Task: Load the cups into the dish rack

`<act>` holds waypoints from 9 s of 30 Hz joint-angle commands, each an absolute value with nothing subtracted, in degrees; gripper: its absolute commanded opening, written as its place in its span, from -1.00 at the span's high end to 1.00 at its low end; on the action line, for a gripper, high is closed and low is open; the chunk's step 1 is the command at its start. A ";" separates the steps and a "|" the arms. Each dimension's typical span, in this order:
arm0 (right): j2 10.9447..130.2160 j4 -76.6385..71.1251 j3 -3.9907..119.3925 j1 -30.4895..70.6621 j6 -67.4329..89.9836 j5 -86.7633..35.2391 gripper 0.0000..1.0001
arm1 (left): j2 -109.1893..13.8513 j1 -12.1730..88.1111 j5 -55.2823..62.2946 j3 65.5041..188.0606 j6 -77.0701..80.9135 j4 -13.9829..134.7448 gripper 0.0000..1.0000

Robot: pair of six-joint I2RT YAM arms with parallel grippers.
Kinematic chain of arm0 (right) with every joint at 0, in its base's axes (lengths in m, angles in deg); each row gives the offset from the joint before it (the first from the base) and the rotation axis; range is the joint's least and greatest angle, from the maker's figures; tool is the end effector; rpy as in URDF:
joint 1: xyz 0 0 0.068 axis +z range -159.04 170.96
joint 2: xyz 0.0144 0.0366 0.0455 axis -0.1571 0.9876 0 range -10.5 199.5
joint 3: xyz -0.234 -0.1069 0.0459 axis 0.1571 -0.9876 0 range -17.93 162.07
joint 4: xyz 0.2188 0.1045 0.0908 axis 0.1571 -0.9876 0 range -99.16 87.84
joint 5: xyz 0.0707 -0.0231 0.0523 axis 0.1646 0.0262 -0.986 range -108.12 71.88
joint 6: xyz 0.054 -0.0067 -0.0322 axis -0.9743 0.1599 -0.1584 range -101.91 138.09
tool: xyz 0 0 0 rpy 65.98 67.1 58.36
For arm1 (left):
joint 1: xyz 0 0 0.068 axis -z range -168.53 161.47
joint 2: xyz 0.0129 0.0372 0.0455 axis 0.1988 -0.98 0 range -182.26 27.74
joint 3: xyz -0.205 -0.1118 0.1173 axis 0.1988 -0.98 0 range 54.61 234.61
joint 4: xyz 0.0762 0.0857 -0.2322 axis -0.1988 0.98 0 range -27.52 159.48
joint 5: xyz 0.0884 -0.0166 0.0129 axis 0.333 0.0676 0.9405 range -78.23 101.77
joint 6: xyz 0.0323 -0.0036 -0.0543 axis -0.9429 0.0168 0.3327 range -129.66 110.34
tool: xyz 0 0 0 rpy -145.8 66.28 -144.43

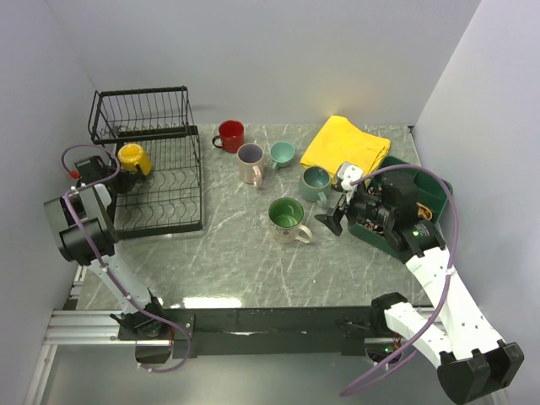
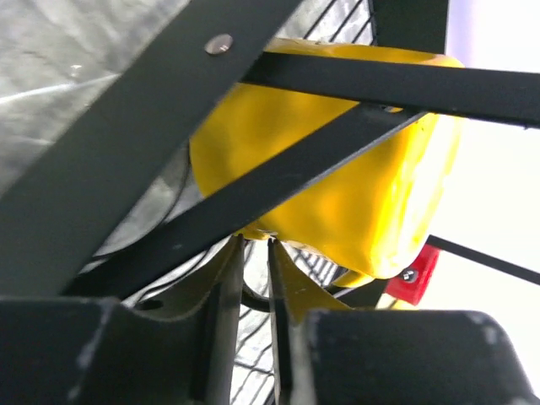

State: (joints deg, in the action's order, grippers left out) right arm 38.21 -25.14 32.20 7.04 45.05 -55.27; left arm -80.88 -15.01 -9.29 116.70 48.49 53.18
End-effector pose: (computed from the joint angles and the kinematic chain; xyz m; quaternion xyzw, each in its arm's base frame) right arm 0.1832 0.0833 0.3275 -0.4542 0.6634 0.2117 0.5557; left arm 0.3709 0.1653 0.1455 -0.5329 0.7060 -0.2767 0.3757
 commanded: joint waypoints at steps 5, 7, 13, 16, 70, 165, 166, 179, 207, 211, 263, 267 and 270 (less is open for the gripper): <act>38.28 -25.19 33.66 6.34 45.86 -56.00 -1.00 | -83.53 -12.79 -8.01 121.85 52.57 51.32 0.28; 38.28 -25.28 33.75 6.34 45.86 -56.00 -1.00 | -83.97 -12.88 -7.48 122.99 52.83 51.85 0.24; 37.84 -25.54 33.75 6.34 46.13 -55.56 -1.00 | -84.50 -12.79 -7.57 125.01 51.26 54.74 0.19; 37.84 -25.80 33.83 6.34 46.30 -55.74 -1.00 | -82.05 -12.88 -6.17 124.66 48.37 57.90 0.11; 83.97 -54.72 73.47 20.40 55.44 -40.54 -0.95 | -12.25 -6.91 -28.57 102.42 18.73 93.67 -0.93; 43.90 5.75 57.21 12.67 1.65 -46.77 1.00 | -39.68 54.09 -19.17 109.90 73.66 16.43 -0.93; 43.90 6.44 57.21 12.06 0.52 -47.12 1.00 | -39.41 54.18 -19.34 109.64 73.49 17.30 -0.93; 43.90 11.90 59.24 6.96 -6.43 -51.08 1.00 | -33.44 54.45 -17.76 107.70 70.76 24.96 -0.93; 45.22 16.12 52.56 11.44 8.42 -53.98 1.00 | -43.80 58.49 -21.98 119.74 72.96 25.75 -0.30; 45.22 15.95 52.03 11.44 10.61 -53.54 1.00 | -44.95 58.49 -22.42 120.88 72.78 26.01 -0.18; 31.96 -9.36 37.44 9.24 24.85 -56.09 -0.96 | -19.02 17.82 -16.69 92.77 55.38 46.58 0.99; 29.58 -11.39 35.51 8.98 25.91 -55.04 -0.98 | -20.25 6.93 -21.10 90.39 54.68 46.05 0.99; 28.18 -9.82 33.23 8.71 25.21 -54.86 -0.98 | -21.04 1.04 -23.91 88.81 53.98 45.79 0.99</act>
State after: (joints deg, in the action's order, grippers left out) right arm 30.23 -9.73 35.04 9.35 24.44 -56.43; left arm -22.09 6.93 -17.55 87.78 57.26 57.27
